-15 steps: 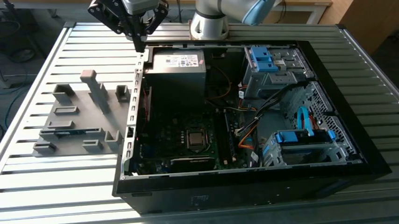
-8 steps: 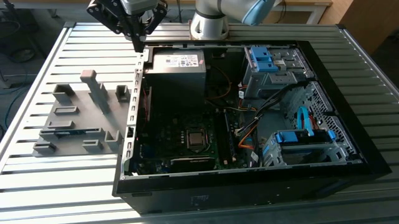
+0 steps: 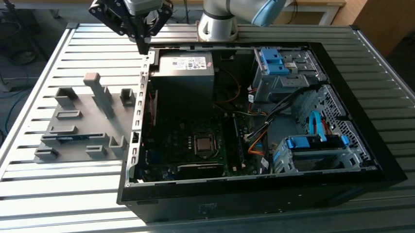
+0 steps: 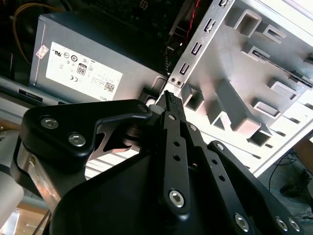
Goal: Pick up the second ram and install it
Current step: 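Reach for the second ram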
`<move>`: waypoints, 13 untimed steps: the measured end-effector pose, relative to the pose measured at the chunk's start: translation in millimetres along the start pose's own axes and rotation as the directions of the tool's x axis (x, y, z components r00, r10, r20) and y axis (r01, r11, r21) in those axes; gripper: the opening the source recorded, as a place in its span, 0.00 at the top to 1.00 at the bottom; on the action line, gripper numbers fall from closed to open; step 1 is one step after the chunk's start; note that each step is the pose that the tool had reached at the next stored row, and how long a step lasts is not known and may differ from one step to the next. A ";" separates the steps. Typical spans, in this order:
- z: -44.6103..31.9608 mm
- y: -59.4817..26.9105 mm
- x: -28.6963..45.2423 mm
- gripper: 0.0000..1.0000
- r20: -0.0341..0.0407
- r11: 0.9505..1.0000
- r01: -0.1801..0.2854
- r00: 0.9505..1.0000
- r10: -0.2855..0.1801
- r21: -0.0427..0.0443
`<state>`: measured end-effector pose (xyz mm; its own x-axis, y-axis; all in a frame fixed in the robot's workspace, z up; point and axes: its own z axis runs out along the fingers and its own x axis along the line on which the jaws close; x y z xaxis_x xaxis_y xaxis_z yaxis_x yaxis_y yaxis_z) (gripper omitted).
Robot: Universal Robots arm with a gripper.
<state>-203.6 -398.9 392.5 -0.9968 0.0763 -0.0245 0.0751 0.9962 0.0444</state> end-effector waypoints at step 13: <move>0.0 -0.2 2.7 0.89 0.000 1.000 0.000 1.000 0.000 0.000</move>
<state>-206.3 -398.9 392.4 -0.9968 0.0762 -0.0245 0.0751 0.9962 0.0444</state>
